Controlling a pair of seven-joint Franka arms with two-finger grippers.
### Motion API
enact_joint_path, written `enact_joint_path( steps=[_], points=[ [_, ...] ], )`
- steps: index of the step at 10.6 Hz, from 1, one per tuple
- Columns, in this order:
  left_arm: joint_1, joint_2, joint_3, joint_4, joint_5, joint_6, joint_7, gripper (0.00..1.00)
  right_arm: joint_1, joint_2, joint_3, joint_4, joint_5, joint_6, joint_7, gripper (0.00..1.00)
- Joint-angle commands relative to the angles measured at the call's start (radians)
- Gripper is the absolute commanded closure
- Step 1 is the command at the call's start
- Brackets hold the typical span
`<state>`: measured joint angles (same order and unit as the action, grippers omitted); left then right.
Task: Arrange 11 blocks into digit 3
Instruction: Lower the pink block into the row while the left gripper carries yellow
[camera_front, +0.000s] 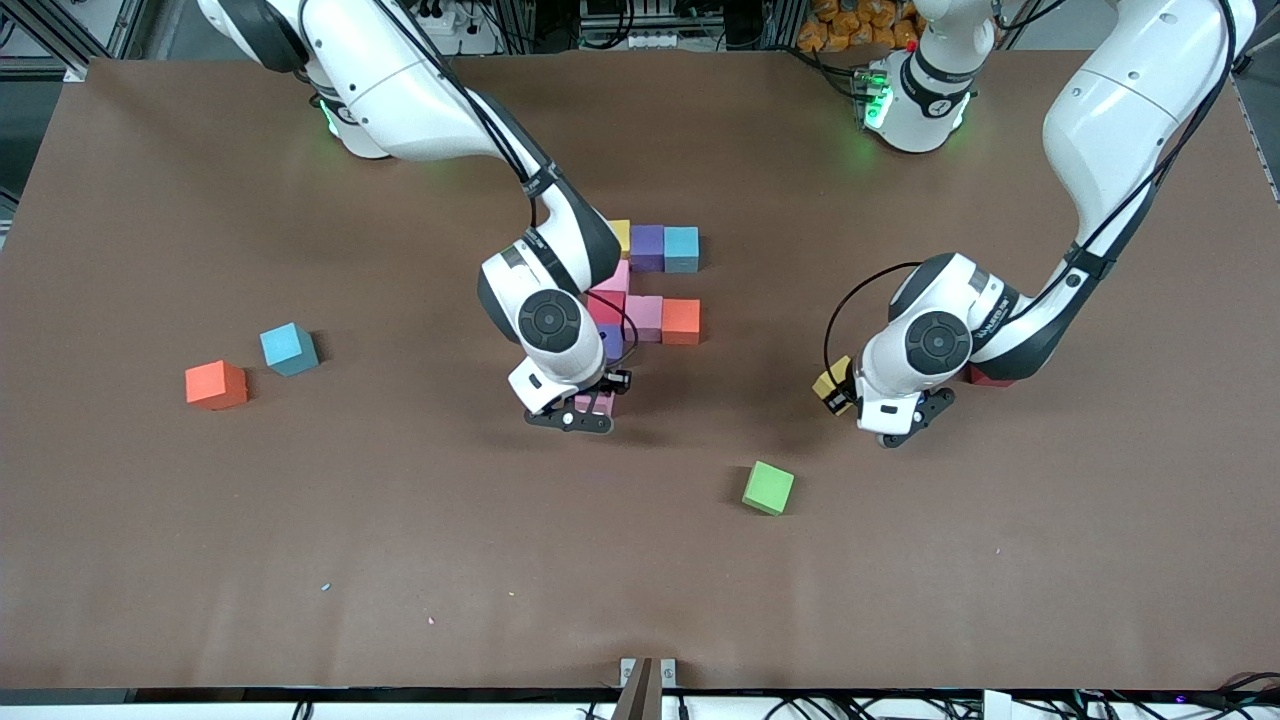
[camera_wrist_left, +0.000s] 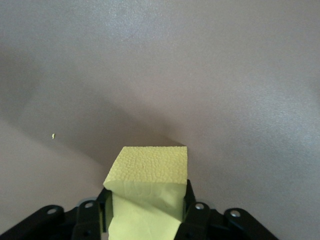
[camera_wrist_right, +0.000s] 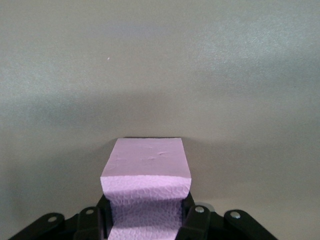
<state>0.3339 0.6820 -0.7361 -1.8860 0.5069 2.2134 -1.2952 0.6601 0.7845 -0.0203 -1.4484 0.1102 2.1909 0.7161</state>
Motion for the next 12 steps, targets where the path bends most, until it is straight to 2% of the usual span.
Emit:
enact_joint_path(
  steps=[1,5,10,12],
  points=[
    [-0.019,-0.001,0.000,0.013,-0.024,0.009,-0.027,0.96,0.012,0.019,0.003,0.023,-0.018,-0.016,0.019,0.82],
    [-0.076,-0.002,0.000,0.074,-0.047,0.000,-0.200,0.95,0.012,0.018,0.014,0.020,-0.017,-0.046,0.014,0.81],
    [-0.076,-0.002,0.006,0.120,-0.050,-0.034,-0.202,0.95,0.010,0.016,0.016,0.019,-0.017,-0.060,0.013,0.77],
    [-0.091,0.001,0.009,0.172,-0.115,-0.070,-0.202,0.95,0.012,0.016,0.016,0.017,-0.017,-0.060,0.014,0.77]
  ],
)
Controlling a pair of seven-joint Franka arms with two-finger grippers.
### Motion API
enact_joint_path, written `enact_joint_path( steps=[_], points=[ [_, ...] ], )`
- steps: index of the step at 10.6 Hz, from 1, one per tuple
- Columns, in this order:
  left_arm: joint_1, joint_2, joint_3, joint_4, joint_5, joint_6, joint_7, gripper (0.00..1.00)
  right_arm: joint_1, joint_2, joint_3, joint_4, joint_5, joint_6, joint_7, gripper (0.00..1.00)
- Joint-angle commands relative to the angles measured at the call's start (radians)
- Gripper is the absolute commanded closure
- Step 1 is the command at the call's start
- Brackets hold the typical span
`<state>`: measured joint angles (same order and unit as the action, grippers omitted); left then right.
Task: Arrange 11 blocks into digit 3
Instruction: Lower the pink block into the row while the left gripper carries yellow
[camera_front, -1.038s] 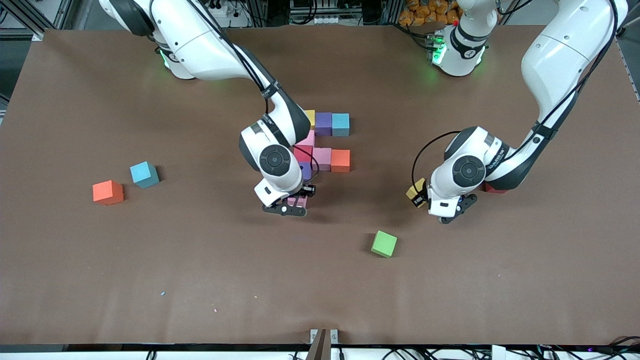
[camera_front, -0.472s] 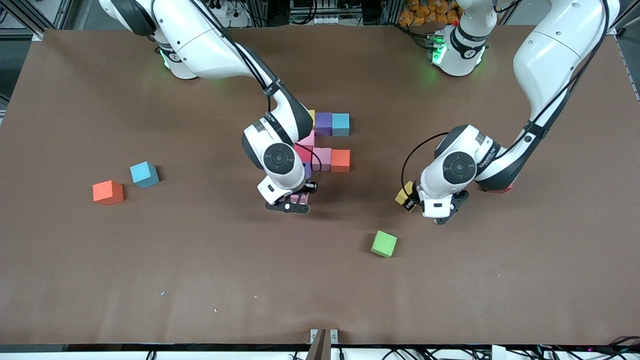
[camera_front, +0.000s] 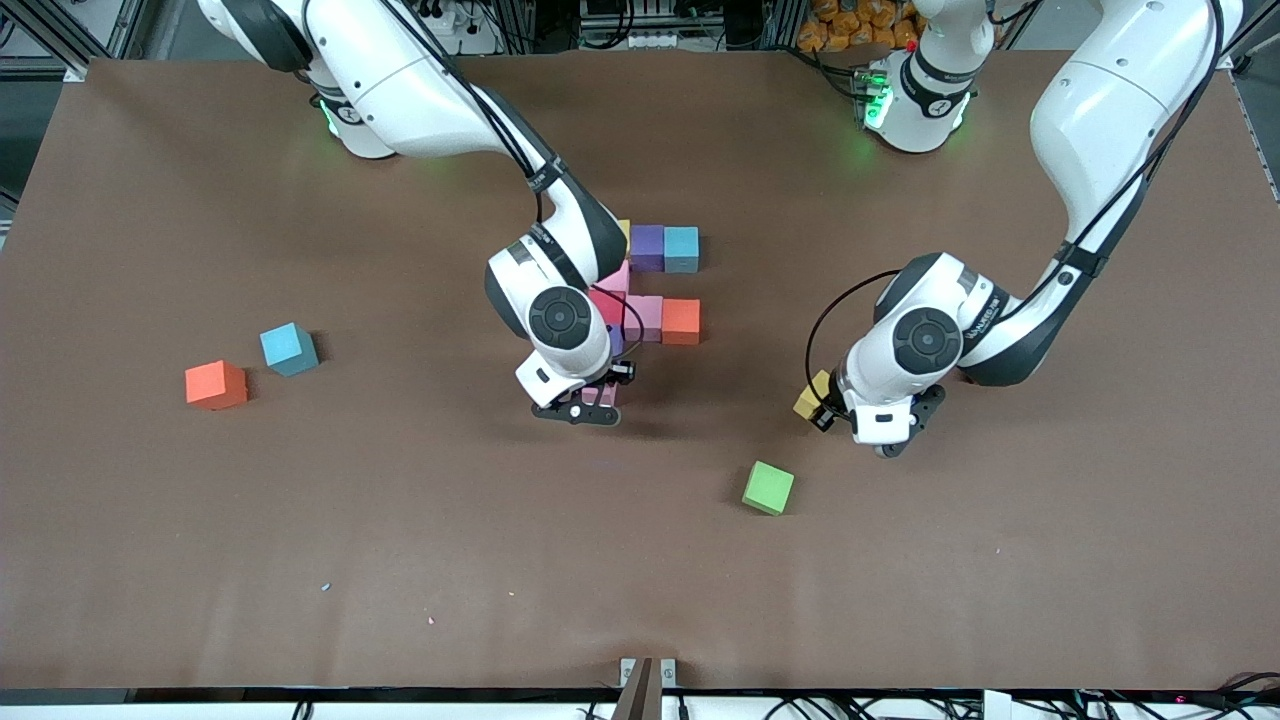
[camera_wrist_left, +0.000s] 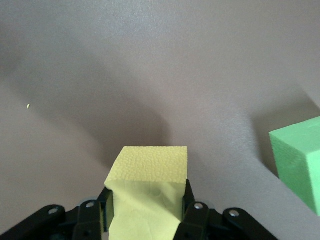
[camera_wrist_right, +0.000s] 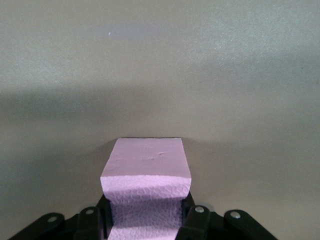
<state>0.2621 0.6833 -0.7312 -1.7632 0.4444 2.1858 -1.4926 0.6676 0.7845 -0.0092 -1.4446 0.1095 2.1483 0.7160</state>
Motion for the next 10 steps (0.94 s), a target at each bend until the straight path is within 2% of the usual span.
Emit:
enact_joint_path(
  steps=[1,4,5,7,10],
  points=[
    [-0.033,0.001,0.006,0.066,-0.078,-0.061,-0.005,0.95,0.004,0.016,0.005,0.013,-0.016,-0.018,0.014,0.76],
    [-0.072,0.016,0.007,0.123,-0.082,-0.110,-0.037,0.95,0.004,0.016,0.005,0.013,-0.016,-0.018,0.016,0.64],
    [-0.092,0.024,0.013,0.140,-0.084,-0.113,-0.055,0.95,0.004,0.016,0.005,0.013,-0.016,-0.016,0.016,0.53],
    [-0.173,0.042,0.068,0.189,-0.099,-0.113,-0.134,0.95,0.004,0.016,0.005,0.013,-0.016,-0.016,0.023,0.00],
    [-0.320,0.052,0.203,0.266,-0.209,-0.113,-0.211,0.95,0.004,0.016,0.006,0.015,-0.016,-0.016,0.017,0.00]
  ],
)
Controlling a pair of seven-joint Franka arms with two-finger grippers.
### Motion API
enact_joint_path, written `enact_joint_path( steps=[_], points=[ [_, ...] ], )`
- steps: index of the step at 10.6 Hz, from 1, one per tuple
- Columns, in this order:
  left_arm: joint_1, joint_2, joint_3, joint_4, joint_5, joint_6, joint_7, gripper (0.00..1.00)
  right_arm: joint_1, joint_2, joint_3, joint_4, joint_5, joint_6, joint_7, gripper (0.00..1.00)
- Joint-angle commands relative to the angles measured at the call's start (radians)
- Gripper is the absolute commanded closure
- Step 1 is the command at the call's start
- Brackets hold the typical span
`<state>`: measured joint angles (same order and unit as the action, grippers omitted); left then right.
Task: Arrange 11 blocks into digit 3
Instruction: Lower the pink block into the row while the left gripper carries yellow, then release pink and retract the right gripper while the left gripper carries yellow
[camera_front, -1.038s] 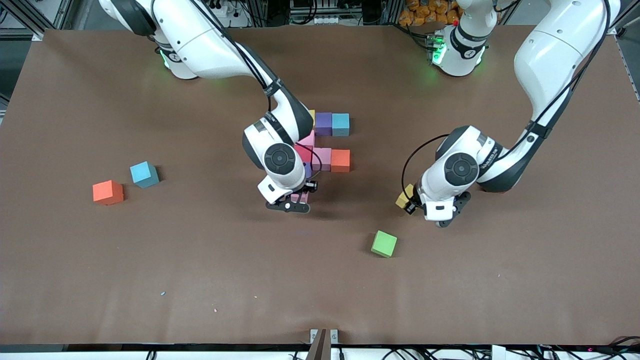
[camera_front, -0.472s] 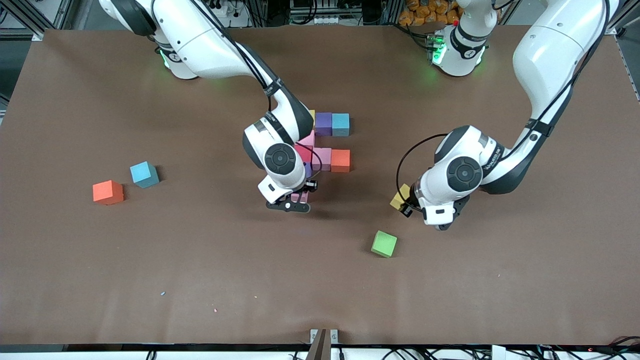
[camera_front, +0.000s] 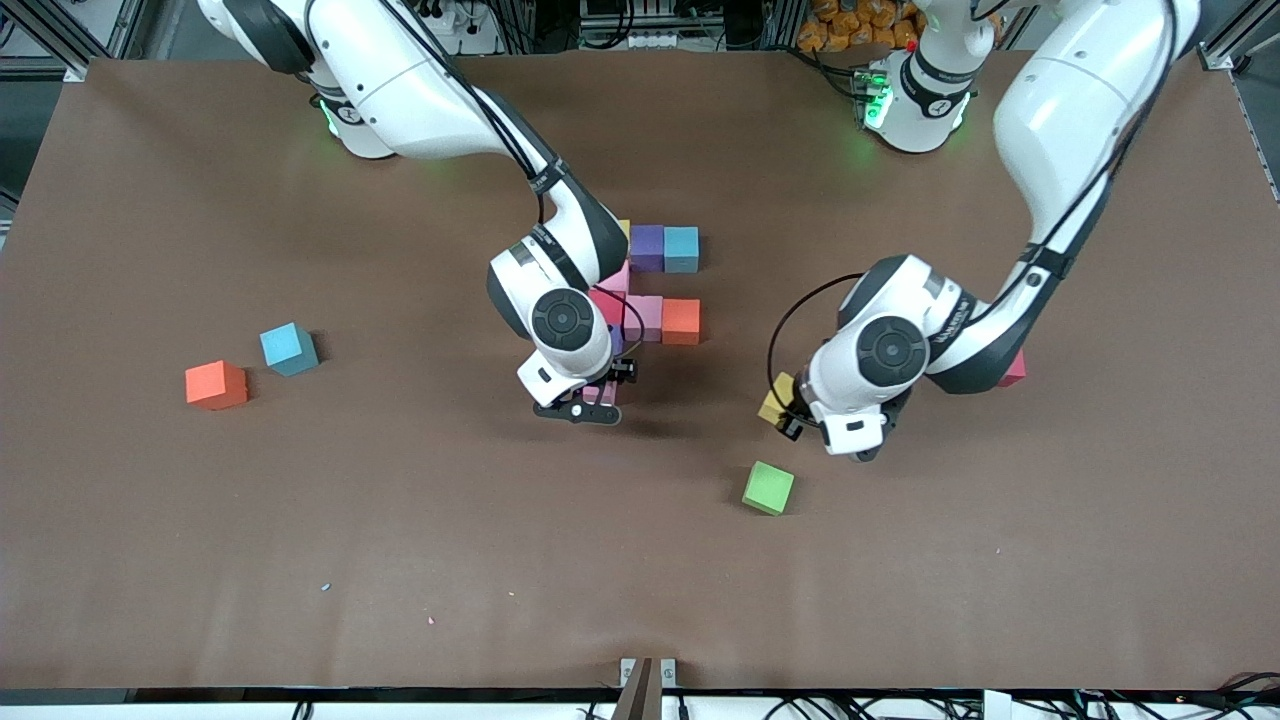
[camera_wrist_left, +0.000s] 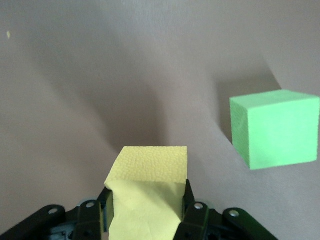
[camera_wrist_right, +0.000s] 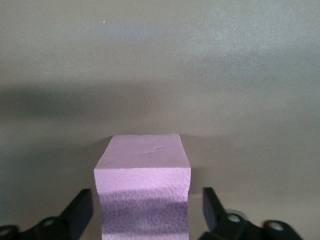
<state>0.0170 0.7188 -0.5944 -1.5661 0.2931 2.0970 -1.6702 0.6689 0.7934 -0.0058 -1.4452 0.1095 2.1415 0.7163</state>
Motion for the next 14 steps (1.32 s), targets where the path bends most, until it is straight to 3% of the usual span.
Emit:
enact_joint_path(
  steps=[1,4,9,14],
  points=[
    [-0.122,0.016,0.112,0.089,-0.093,-0.025,-0.054,0.95,0.003,0.007,0.003,0.016,-0.014,-0.009,0.015,0.00],
    [-0.228,0.042,0.200,0.152,-0.167,-0.025,-0.146,0.95,-0.005,-0.002,0.006,0.022,-0.011,-0.011,0.011,0.00],
    [-0.278,0.093,0.208,0.221,-0.183,-0.022,-0.256,0.95,-0.067,-0.023,0.027,0.094,-0.008,-0.159,-0.133,0.00],
    [-0.397,0.158,0.266,0.311,-0.183,-0.006,-0.377,0.95,-0.181,-0.167,-0.006,0.031,-0.007,-0.258,-0.351,0.00]
  ],
)
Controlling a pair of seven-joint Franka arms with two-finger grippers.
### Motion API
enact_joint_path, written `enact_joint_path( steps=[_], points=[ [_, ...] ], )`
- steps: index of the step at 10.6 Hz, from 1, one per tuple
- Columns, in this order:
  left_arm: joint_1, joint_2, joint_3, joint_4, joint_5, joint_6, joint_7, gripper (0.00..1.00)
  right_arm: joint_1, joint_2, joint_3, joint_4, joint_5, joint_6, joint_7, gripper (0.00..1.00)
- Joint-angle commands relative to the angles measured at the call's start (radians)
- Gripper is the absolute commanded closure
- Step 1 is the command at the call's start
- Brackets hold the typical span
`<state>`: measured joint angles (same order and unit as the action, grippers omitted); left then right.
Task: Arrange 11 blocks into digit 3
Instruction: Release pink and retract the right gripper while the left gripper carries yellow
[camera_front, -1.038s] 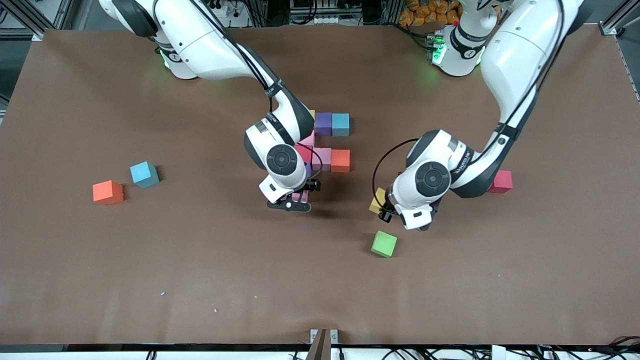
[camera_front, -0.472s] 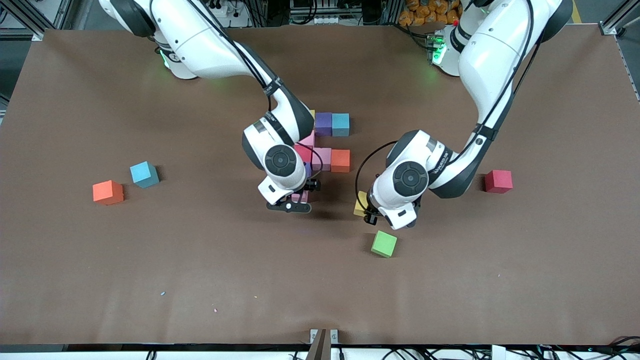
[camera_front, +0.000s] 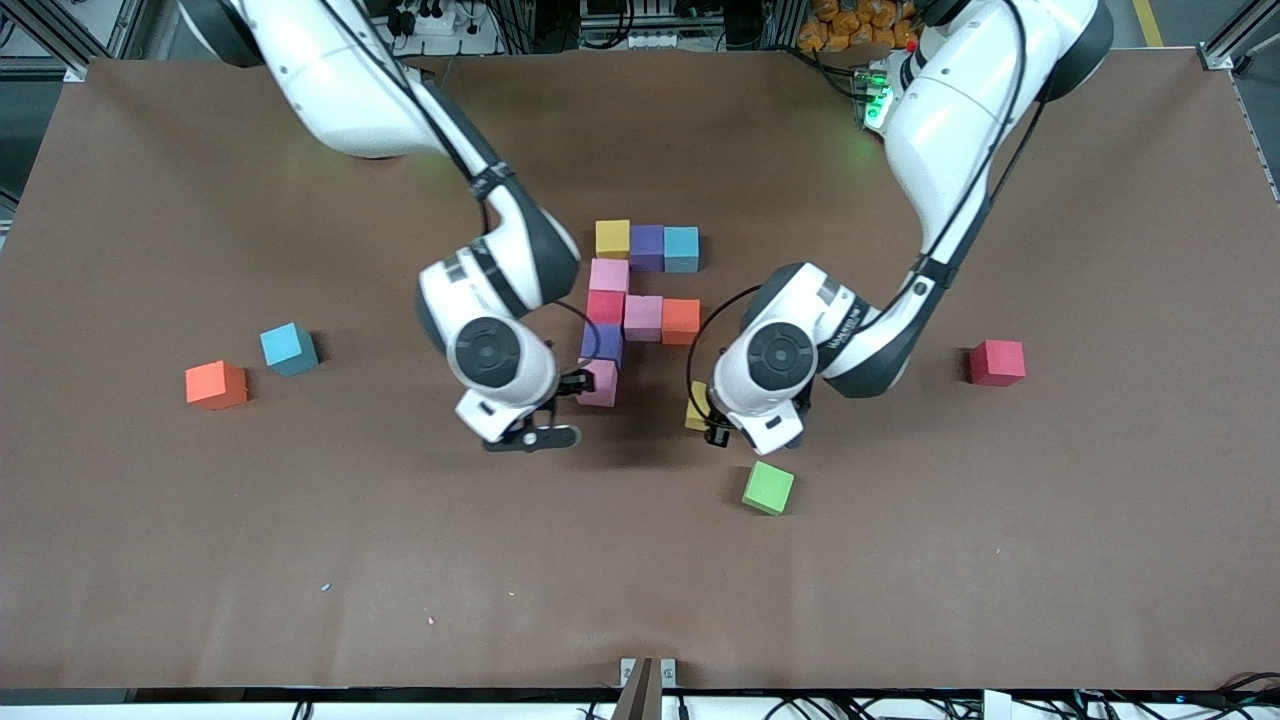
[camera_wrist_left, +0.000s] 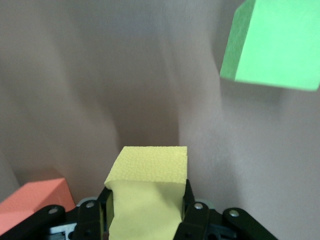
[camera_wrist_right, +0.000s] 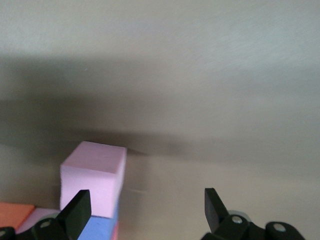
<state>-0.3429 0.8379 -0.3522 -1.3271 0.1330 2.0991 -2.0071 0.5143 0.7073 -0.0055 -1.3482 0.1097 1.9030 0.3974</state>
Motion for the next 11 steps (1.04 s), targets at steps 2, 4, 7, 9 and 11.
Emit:
enact_joint_path(
  steps=[2,4,7,9,11],
  points=[
    [-0.050,0.047,0.025,0.078,-0.030,0.013,-0.094,0.95,-0.077,-0.126,-0.043,-0.104,-0.008,-0.016,-0.172,0.00],
    [-0.068,0.059,0.027,0.078,-0.041,0.038,-0.152,0.95,-0.129,-0.164,-0.082,-0.112,-0.008,-0.066,-0.252,0.00],
    [-0.090,0.072,0.025,0.078,-0.053,0.047,-0.203,0.95,-0.252,-0.225,-0.090,-0.112,-0.007,-0.163,-0.427,0.00],
    [-0.105,0.087,0.025,0.080,-0.061,0.051,-0.205,0.95,-0.330,-0.276,-0.091,-0.112,-0.021,-0.254,-0.468,0.00],
    [-0.105,0.090,0.022,0.080,-0.062,0.067,-0.216,0.95,-0.416,-0.324,-0.094,-0.115,-0.074,-0.292,-0.556,0.00]
  ],
)
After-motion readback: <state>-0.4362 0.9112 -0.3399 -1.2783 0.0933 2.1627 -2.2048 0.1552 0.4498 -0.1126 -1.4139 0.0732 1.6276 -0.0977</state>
